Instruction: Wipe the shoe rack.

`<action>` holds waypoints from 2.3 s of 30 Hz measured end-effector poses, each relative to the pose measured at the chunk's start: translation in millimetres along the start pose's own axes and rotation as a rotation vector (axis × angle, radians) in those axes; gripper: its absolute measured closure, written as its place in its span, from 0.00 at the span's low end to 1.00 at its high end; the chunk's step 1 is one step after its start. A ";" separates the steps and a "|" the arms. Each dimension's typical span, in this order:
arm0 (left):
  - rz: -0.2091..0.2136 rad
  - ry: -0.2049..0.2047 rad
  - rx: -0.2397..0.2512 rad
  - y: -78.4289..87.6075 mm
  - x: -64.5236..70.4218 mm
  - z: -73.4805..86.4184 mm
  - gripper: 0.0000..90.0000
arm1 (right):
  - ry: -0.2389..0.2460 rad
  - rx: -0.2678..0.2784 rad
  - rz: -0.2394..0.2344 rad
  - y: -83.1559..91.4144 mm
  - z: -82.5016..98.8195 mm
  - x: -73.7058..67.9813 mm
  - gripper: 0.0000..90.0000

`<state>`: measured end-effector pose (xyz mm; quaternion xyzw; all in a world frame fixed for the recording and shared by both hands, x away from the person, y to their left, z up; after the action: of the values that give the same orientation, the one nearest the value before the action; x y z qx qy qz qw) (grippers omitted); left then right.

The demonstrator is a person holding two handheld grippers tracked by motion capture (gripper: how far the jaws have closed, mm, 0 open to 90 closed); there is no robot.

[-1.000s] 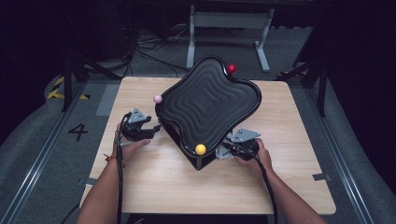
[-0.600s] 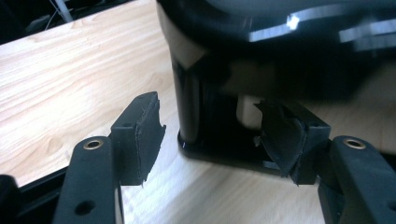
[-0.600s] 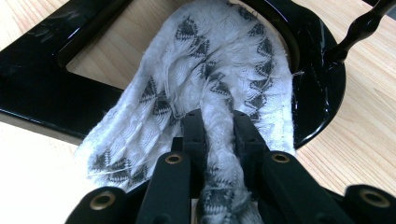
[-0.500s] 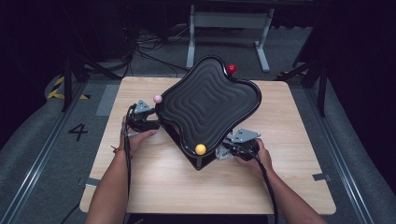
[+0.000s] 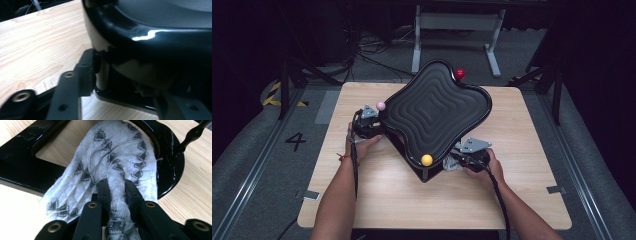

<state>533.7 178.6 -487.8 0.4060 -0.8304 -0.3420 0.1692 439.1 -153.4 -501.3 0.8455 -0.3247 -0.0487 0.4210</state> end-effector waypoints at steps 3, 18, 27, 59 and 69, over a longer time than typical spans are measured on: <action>0.001 -0.010 0.005 3.1 -2.7 3.1 0.73 | -0.004 -0.005 0.002 0.1 0.3 0.3 0.87; 0.062 -0.096 -0.005 26.0 5.5 24.8 0.83 | -0.025 -0.018 0.053 2.0 7.3 16.8 0.88; 0.076 -0.103 0.005 37.1 12.2 37.5 0.82 | -0.001 -0.023 -0.042 19.1 10.3 -1.2 0.89; 0.137 -0.140 0.021 47.2 40.8 50.1 0.83 | -0.153 0.009 0.111 31.4 33.8 33.7 0.90; 0.150 -0.162 0.007 51.4 51.1 53.8 0.83 | -0.076 0.058 0.013 73.3 43.4 6.7 0.90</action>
<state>443.6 183.8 -489.5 0.3143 -0.8707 -0.3570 0.1253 391.7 -218.7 -473.3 0.8528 -0.3472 -0.0688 0.3839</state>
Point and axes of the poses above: each handheld gripper's, and its own axes: y roughly backward along the jaws, z roughly out of its underside, x roughly to its right, the point moved 5 cm from there along -y, roughly forward along the jaws, and after that the axes turned 11 degrees about -x, right-handed, at the moved point
